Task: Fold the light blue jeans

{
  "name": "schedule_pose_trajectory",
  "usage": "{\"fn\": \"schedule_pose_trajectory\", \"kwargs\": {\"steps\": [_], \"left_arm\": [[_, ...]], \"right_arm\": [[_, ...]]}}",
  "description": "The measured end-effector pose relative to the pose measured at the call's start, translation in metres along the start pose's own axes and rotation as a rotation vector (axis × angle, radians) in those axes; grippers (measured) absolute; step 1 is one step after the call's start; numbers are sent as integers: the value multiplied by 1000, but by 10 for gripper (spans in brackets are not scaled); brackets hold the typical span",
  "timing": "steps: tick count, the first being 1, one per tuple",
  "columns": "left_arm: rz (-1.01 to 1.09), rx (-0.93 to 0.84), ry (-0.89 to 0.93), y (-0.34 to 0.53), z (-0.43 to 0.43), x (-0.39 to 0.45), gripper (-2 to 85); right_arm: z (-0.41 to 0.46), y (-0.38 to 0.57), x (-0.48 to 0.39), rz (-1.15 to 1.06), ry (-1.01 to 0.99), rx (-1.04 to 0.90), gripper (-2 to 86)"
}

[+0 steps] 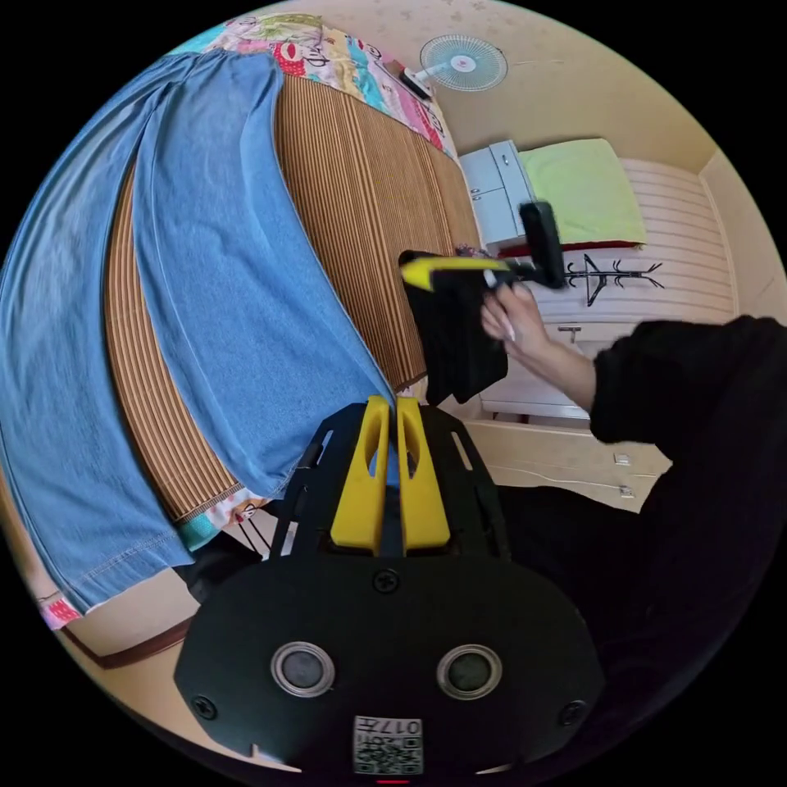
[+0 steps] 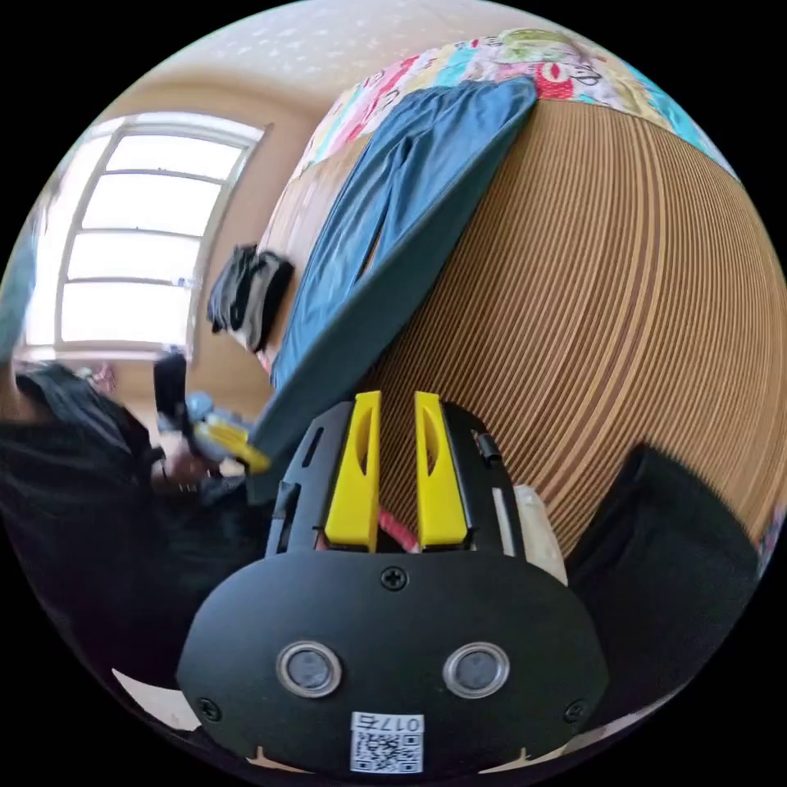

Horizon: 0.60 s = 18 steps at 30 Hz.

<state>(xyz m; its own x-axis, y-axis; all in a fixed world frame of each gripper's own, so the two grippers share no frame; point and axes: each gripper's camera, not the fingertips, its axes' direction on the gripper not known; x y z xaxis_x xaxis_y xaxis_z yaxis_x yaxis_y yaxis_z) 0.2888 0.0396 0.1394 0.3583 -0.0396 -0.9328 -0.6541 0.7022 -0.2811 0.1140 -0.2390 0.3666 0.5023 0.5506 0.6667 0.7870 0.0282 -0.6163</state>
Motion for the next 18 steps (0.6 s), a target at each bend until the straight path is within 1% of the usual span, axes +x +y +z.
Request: {"fn": "schedule_pose_trajectory", "kwargs": {"steps": [2,3,5,7,9,11,13,15,18], "left_arm": [[-11,6,19,1,2,-3,-10],[-26,11,36,2,4,-5,-10],[-47,26,62,2,6,-8,-10],[-63,59,82,2,7,-10,-10],[-76,78,94,0,7,-11,-10],[-86,85,108,-3,7,-13,-10],[-107,92,131,-4,7,-17,-10],[-122,107,162,-3,5,-22,-10],[-136,160,222,9,-6,-34,-10]], "right_arm": [[-19,-79,66,96,-169,127,105],[-22,-98,83,129,-225,171,107],[-21,-161,144,263,-428,356,102],[-15,-207,169,323,-469,435,99],[-11,-250,177,362,-424,469,101],[-14,-296,174,358,-411,543,89],[-16,-323,170,373,-390,585,76],[-20,-342,162,409,-327,601,58],[-32,-365,130,441,-136,587,29]]}}
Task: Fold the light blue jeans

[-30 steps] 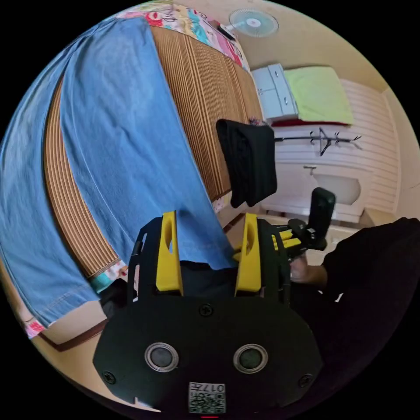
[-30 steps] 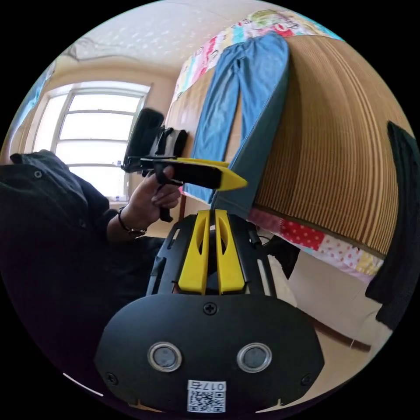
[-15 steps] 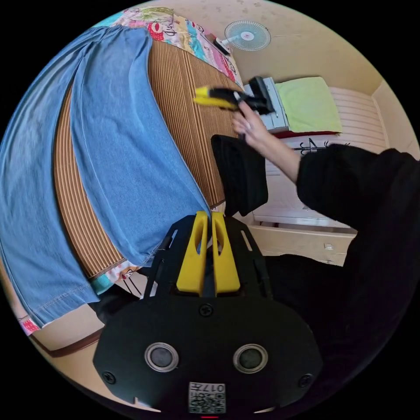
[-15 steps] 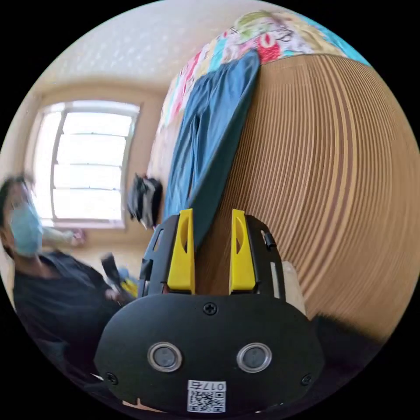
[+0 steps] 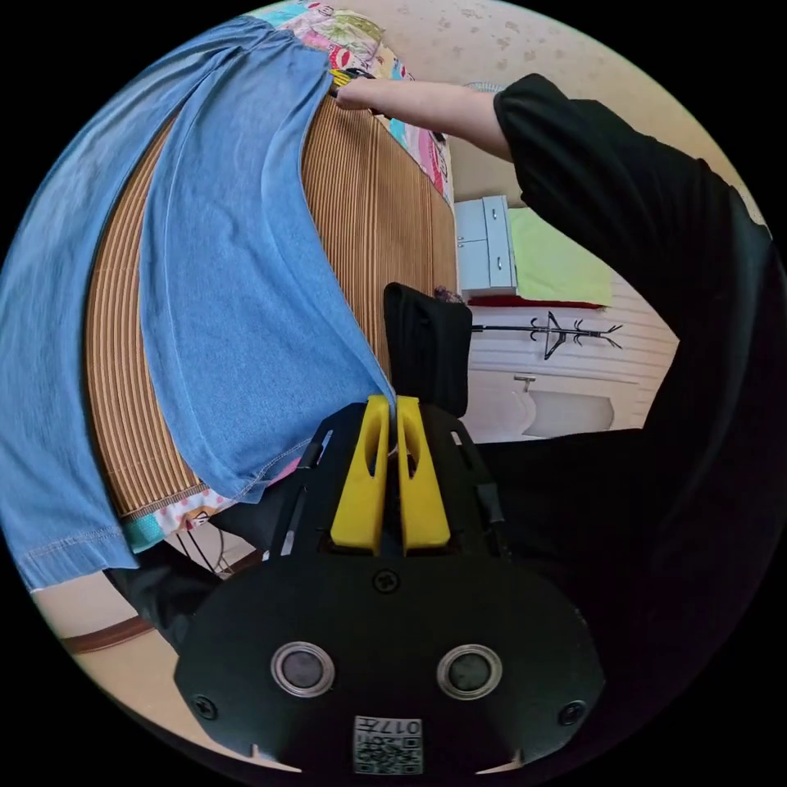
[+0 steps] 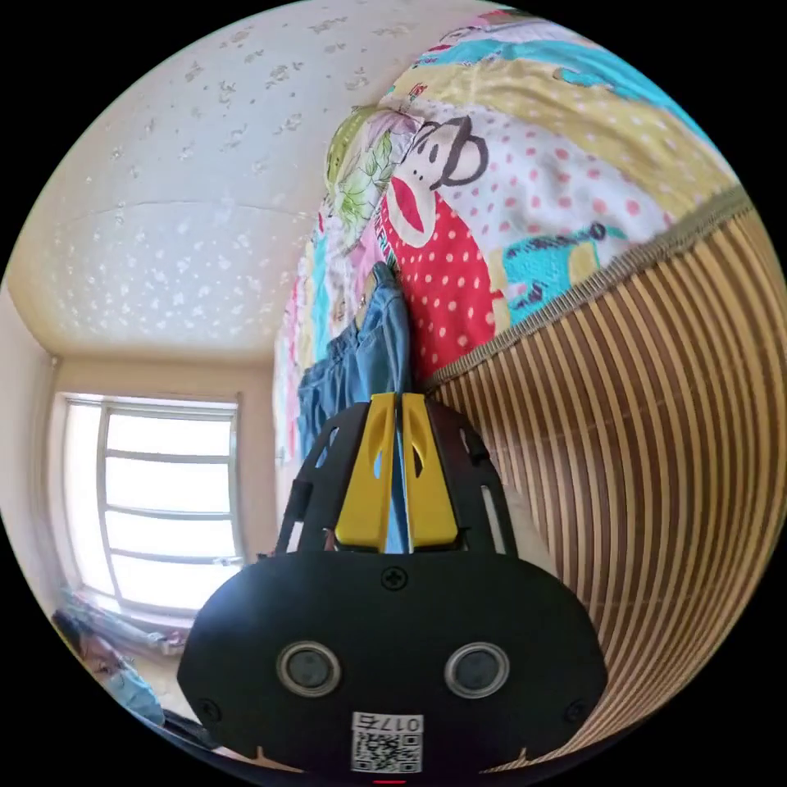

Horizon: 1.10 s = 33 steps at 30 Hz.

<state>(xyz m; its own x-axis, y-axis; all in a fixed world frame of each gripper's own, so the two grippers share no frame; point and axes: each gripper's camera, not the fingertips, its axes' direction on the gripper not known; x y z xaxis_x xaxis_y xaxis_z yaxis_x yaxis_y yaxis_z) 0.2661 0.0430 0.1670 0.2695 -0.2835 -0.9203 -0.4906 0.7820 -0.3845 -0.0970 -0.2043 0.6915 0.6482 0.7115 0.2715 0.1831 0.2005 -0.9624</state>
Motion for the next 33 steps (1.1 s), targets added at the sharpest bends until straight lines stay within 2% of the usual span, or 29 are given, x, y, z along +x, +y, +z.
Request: {"fn": "schedule_pose_trajectory", "kwargs": {"steps": [2,4,7,11,13,15,17,19,22,24,27,29,33], "left_arm": [[-12,87,20,15,-23,-7,-10],[-36,222,153,40,-61,-23,-10],[-138,415,357,83,-113,-59,-10],[-214,493,269,119,-174,-86,-10],[-276,492,111,126,-212,-111,-9],[-337,460,6,123,-231,-138,-9],[-371,409,-106,117,-239,-167,-9],[-358,364,-189,105,-240,-198,-8],[-339,305,-184,91,-234,-225,-8],[-306,283,-161,85,-231,-230,-8],[-268,253,-134,75,-233,-231,-9],[-253,223,-134,68,-233,-229,-9],[-213,108,-188,48,-233,-216,-9]], "right_arm": [[1,0,-64,-172,223,15,20],[9,5,-125,-330,373,34,17],[36,20,-222,-536,395,60,14],[112,45,-328,-633,273,24,14],[163,54,-353,-658,258,-45,14],[216,59,-356,-616,267,-177,16],[245,85,-348,-613,196,-259,19],[239,122,-344,-695,133,-286,23],[211,203,-319,-847,114,-465,30],[182,258,-288,-859,123,-591,34],[131,346,-221,-679,119,-740,45],[104,417,-168,-438,113,-833,66],[69,497,-128,-197,124,-771,90]]}}
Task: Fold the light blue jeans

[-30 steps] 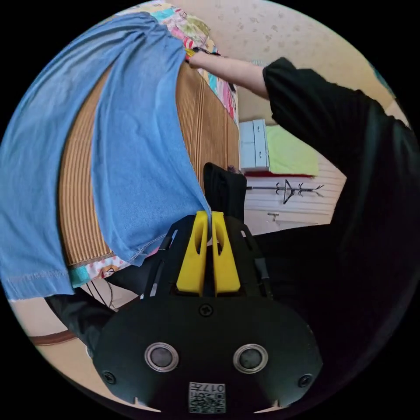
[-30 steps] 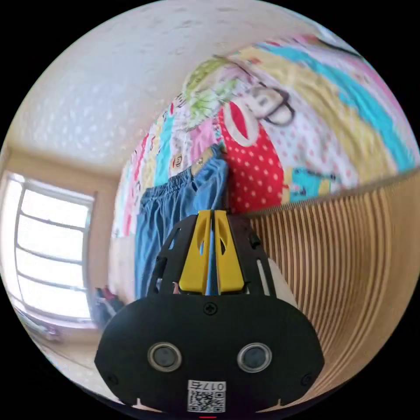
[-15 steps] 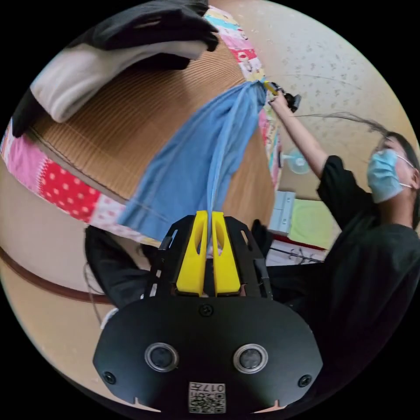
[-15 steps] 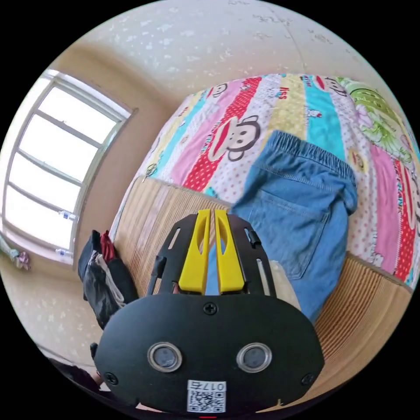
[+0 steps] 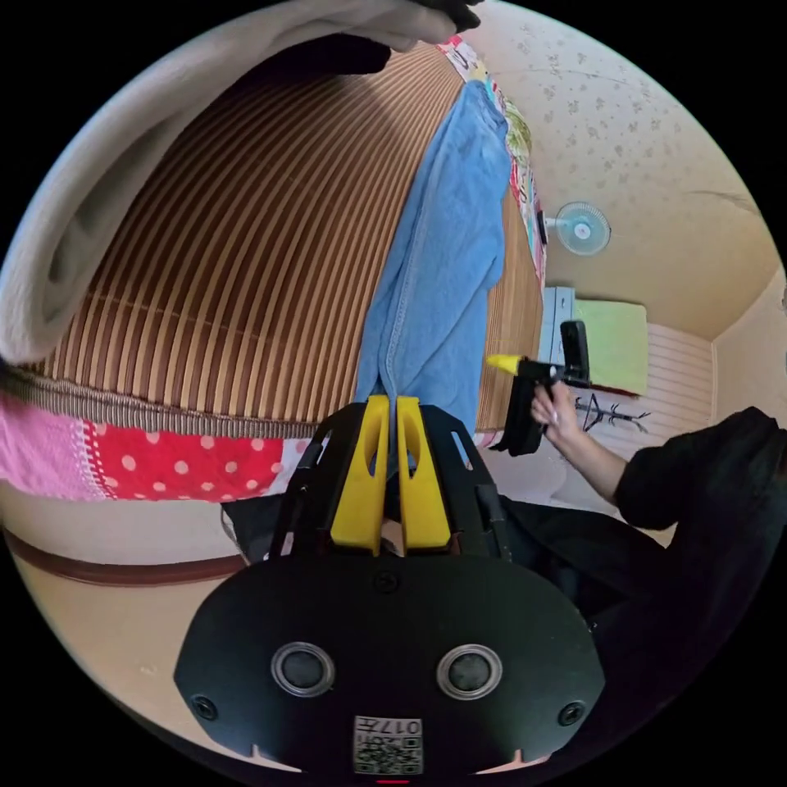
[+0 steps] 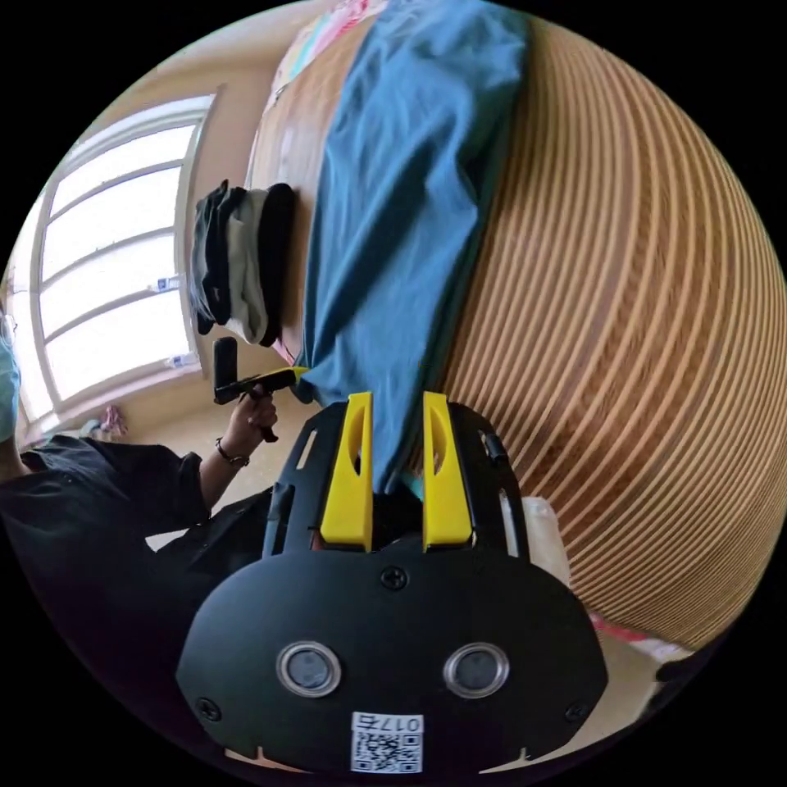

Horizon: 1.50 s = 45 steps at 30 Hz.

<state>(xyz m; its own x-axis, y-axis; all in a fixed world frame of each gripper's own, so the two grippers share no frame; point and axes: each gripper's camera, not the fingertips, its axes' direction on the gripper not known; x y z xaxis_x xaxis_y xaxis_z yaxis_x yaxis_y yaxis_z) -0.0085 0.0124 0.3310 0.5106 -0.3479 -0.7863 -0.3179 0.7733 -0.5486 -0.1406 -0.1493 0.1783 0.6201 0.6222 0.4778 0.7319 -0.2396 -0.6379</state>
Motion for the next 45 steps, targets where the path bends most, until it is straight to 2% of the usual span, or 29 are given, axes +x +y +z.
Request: {"fn": "schedule_pose_trajectory", "kwargs": {"steps": [2,5,11,17,21,25,30,35,39,41,43,45], "left_arm": [[50,-56,-50,-10,0,13,-9],[121,-139,-135,-26,2,33,-9],[180,-240,-162,-44,5,49,-9],[210,-260,-24,-39,-26,72,-10],[246,-144,170,-17,-57,80,-9],[149,-101,13,3,-37,50,-8],[63,-82,-51,13,-10,34,18],[169,51,-149,16,-35,72,86],[228,-31,-210,-8,-10,81,106],[239,-77,-186,-12,7,79,88],[227,-137,-208,-2,23,81,31],[249,-125,-204,17,27,88,10]], "right_arm": [[14,28,1,111,-40,70,91],[33,37,-9,165,-55,112,74],[52,32,-21,211,34,85,24],[-3,54,-37,167,-92,239,13],[-13,66,-36,156,-77,238,12],[21,56,-9,153,-141,152,12],[48,40,19,174,11,76,17],[13,20,11,113,56,242,68],[22,-17,16,103,124,215,103],[43,-37,21,74,107,140,85],[64,-40,16,20,186,44,55],[71,-26,11,-6,243,48,38]]}}
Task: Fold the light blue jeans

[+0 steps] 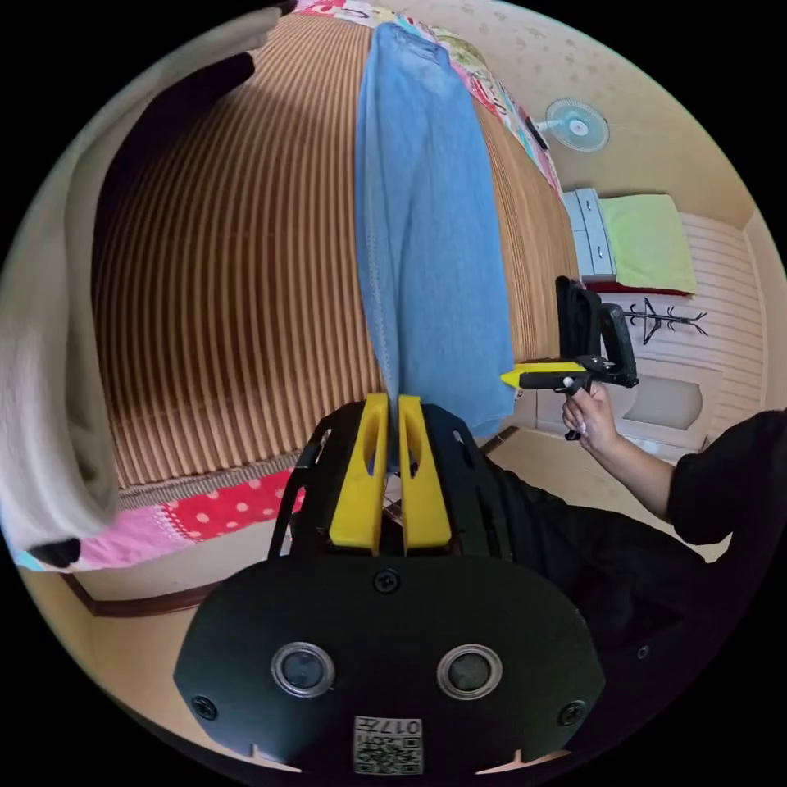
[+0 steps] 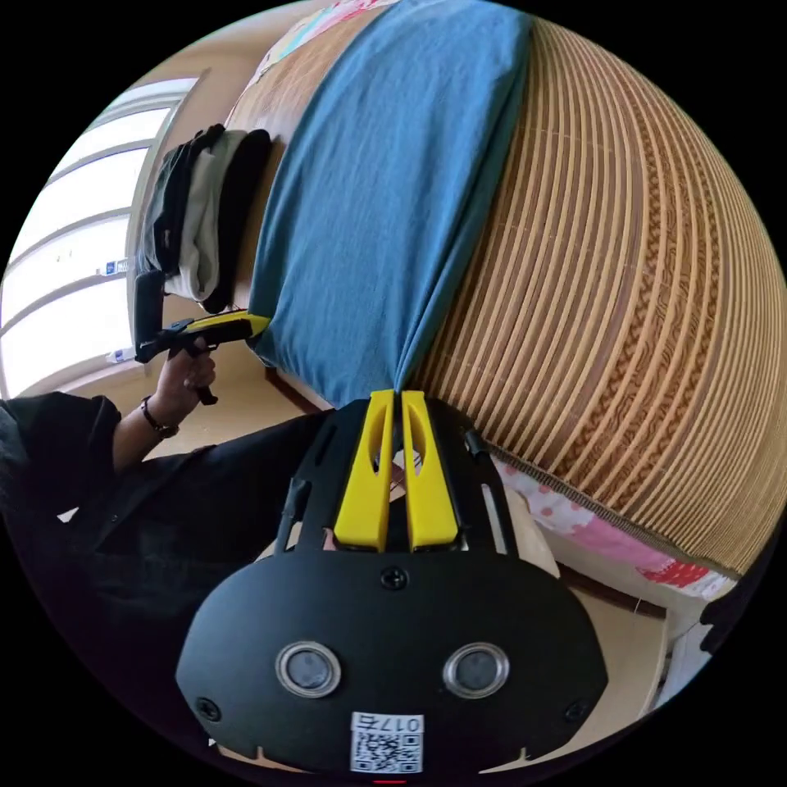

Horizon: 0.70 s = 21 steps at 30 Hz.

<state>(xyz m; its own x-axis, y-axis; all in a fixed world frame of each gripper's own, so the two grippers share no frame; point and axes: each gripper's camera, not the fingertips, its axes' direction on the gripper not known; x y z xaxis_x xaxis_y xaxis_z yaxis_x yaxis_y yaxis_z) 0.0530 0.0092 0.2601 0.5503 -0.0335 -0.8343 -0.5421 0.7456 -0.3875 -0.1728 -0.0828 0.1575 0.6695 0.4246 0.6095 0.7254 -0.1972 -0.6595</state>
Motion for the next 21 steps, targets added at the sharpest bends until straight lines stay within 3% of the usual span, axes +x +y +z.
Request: {"fn": "schedule_pose_trajectory", "kwargs": {"steps": [6,14,21], "left_arm": [[-16,-324,45,41,54,17,32],[-57,16,268,-17,8,-13,105],[-38,180,174,-87,4,-31,104]], "right_arm": [[17,59,25,102,76,-153,34],[-57,39,105,225,-68,171,105],[-61,-27,172,188,-242,281,119]]}}
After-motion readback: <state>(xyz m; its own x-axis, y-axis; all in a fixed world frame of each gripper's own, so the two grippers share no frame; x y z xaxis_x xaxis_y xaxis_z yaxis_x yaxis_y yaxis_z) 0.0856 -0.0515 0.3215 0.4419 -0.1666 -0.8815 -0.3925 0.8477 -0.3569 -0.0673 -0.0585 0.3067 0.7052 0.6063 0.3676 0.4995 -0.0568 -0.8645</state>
